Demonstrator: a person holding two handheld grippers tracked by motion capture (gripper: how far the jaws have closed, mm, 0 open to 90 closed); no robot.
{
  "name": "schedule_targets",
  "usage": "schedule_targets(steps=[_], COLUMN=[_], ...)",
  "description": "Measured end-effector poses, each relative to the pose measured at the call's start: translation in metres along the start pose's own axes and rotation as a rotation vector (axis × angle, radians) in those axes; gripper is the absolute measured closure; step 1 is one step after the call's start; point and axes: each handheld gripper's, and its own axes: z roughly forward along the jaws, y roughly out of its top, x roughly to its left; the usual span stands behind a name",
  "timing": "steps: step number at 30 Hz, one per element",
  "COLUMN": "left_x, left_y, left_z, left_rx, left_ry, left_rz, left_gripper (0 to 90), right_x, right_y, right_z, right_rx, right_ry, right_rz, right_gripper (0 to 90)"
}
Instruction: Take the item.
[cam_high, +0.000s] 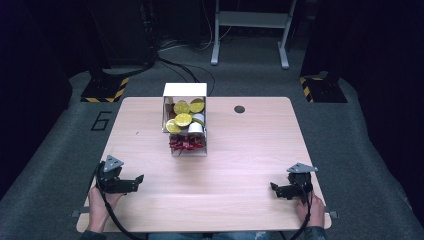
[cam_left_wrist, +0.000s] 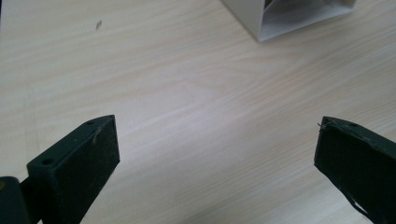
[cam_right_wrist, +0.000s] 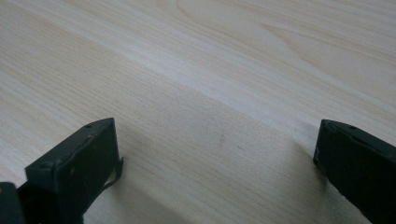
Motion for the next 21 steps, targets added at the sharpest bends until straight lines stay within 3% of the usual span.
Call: schedule_targets(steps=[4,6,11,21], left_x=[0.007,0.01,0.013,0.014], left_y=[-0.018,-0.024,-0.034,-0.042], left_z=[0.012,0.016,0.023,0.029], left_rx=[0.044,0.037,0.05,0.042], left_ry=[0.005,0.008,0.052,0.076], left_rz=[-0.024,-0.045,-0.032,-0.028], left_gripper=[0.0,0.0,0.0,0.0], right_x=[0.0,0.0,0.0,0.0], right_y=[0.0,0.0,0.0,0.0], right_z=[0.0,0.0,0.0,0.0], right_rx=[0.0,0.0,0.0,0.0], right_ry=[0.0,0.0,0.0,0.0], right_rz=[0.0,0.001,0.0,0.0], right_gripper=[0.0,0.0,0.0,0.0])
